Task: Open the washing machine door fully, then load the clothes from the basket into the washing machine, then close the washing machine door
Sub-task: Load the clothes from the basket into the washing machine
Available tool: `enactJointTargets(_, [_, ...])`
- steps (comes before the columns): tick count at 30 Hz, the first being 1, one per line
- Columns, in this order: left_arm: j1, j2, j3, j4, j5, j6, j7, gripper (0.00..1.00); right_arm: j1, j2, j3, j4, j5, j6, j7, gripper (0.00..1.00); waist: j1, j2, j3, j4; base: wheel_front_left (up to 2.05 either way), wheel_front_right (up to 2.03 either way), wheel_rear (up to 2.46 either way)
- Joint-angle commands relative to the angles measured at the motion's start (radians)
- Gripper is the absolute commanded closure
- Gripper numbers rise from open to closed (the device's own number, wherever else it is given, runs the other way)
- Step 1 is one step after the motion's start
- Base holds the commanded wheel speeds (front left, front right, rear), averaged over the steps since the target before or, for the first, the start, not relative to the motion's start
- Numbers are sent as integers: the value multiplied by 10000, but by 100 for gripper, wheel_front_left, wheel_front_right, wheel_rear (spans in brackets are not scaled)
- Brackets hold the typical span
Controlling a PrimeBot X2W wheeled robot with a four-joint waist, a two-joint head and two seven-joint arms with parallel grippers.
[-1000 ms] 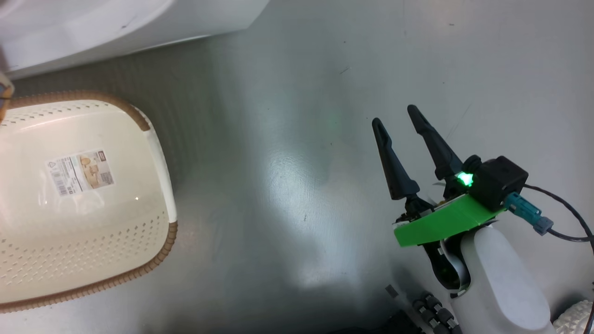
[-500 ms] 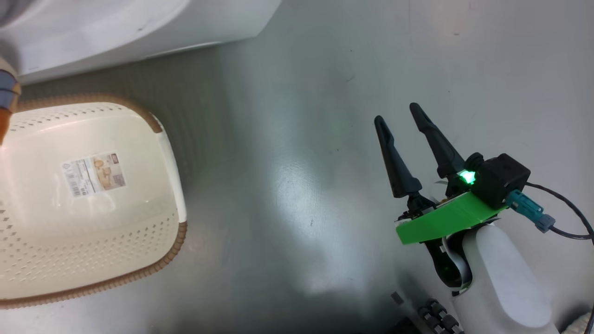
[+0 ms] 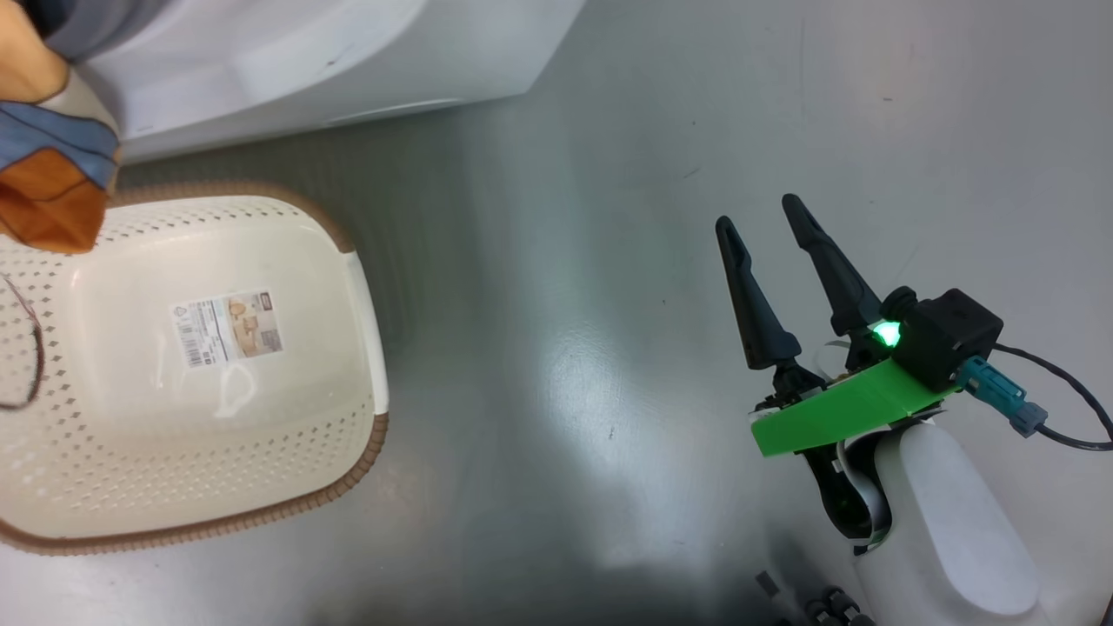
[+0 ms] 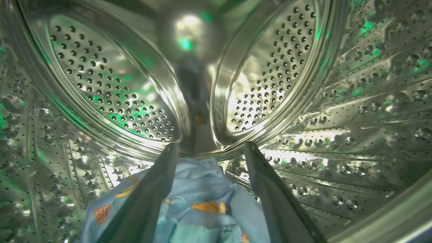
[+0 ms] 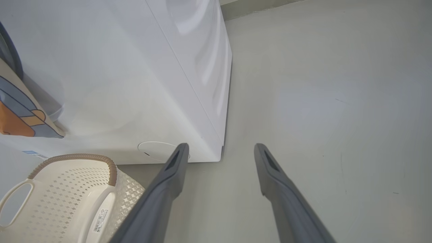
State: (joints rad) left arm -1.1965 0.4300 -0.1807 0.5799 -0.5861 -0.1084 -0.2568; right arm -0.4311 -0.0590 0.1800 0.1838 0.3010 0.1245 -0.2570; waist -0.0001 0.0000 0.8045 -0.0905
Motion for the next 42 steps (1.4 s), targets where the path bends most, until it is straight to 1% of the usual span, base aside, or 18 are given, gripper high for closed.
enactJointTargets(1, [283, 475, 247, -329, 149, 84, -48, 0, 383, 88, 180, -154, -51, 62, -48, 0, 1, 0, -52, 56, 0, 0, 0])
enactJointTargets(7, [1195, 14, 644, -1133, 525, 132, -49, 0, 464, 88, 75, -130, -131, 62, -48, 0, 1, 0, -187, 184, 0, 0, 0])
enactJointTargets(12, [1998, -228, 1018, -1881, 968, 213, -49, 0, 496, 88, 68, -141, -169, 62, -48, 0, 1, 0, -289, 256, 0, 0, 0])
enactJointTargets(21, [3530, -901, 1965, -3370, 1506, 279, -49, 0, 606, 88, -4, -93, -237, 62, -48, 0, 1, 0, -499, 377, 0, 0, 0])
enactJointTargets(25, [4275, -1201, 2408, -4005, 1732, 248, -49, 0, 633, 88, -26, -98, -273, 62, -48, 0, 1, 0, -567, 409, 0, 0, 0])
enactJointTargets(32, [5545, -1792, 2914, -5069, 2202, 104, -49, 0, 668, 88, -24, -100, -286, 62, -48, 0, 1, 0, -624, 500, 0, 0, 0])
enactJointTargets(37, [6178, -2078, 3306, -5242, 2323, -51, -49, 0, 650, 88, -18, -64, -316, 62, -48, 0, 1, 0, -639, 539, 0, 0, 0])
enactJointTargets(42, [6805, -2357, 3653, -5433, 2552, -113, -49, 0, 653, 88, 7, -35, -321, 62, -48, 0, 1, 0, -680, 536, 0, 0, 0])
